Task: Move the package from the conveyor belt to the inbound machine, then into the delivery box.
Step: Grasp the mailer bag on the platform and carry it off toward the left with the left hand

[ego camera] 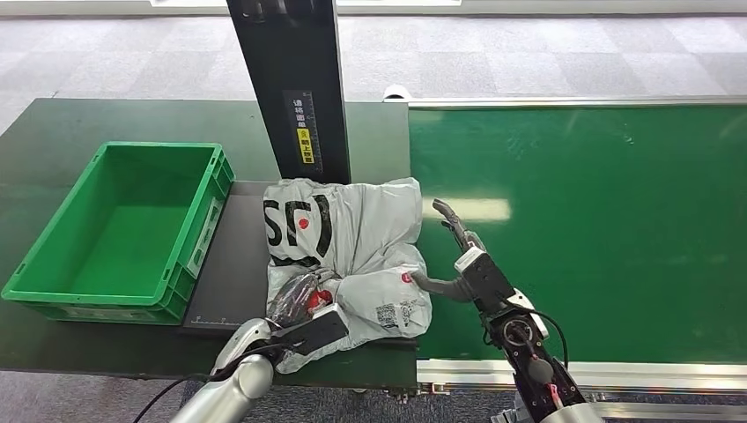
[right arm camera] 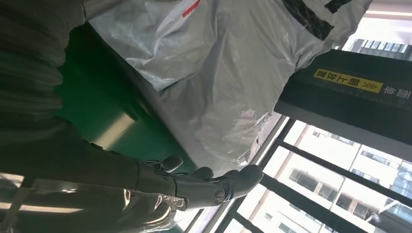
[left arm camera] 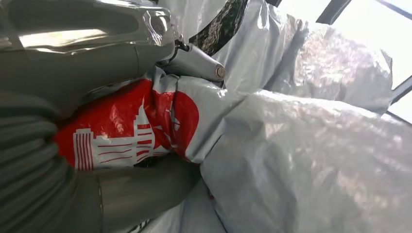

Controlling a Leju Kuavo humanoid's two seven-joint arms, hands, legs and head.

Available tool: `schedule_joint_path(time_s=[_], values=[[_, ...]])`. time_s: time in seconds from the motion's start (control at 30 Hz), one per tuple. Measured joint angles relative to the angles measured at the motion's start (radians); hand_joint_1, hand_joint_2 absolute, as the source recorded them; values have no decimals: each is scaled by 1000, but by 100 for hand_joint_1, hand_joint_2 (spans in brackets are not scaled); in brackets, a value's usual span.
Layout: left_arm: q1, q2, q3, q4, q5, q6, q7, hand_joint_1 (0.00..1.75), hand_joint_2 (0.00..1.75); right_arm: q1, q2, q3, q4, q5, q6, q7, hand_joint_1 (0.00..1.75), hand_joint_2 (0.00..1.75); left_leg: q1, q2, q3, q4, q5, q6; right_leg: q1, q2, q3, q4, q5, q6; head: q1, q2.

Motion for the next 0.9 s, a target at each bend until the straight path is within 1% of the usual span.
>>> schedule_joint_path(time_s=[0.1,0.27,0.37,0.43,0.5,0.57,0.63,0.9], values=[[18,0,10,-43,54,33,-42,175,175,11,0,-12,-13,-14,4,6,0,175,0,0,-2,0,0,0,0,0,-2,0,0,0,0,0],[31,0,13,-81,73,45,-55,175,175,17,0,-22,-25,-18,4,9,0,175,0,0,-5,0,0,0,0,0,-6,0,0,0,0,0],[44,-1,23,-101,119,86,-100,175,175,18,0,-25,-25,-20,4,9,0,175,0,1,-6,0,0,0,0,0,-7,0,0,0,0,0],[56,-3,31,-122,157,135,-142,175,175,18,-2,-25,-25,-26,4,7,0,175,0,1,-7,0,0,0,0,0,-7,0,0,0,0,0],[69,-4,39,-147,174,207,-186,175,175,18,-6,-25,-25,-36,3,0,0,175,0,1,-7,0,0,0,0,0,-8,0,0,0,0,0],[82,-4,48,-173,166,298,-227,175,175,18,-10,-25,-25,-45,2,-9,0,175,0,1,-7,0,0,0,0,0,-8,0,0,0,0,0],[91,-4,54,-194,155,356,-250,175,175,18,-13,-24,-25,-49,1,-15,0,175,0,1,-8,0,0,0,0,0,-8,0,0,0,0,0],[110,-2,61,-228,150,369,-255,175,175,19,-19,-23,-25,-53,1,-17,0,175,0,1,-8,0,0,0,0,0,-8,0,0,0,0,0]])
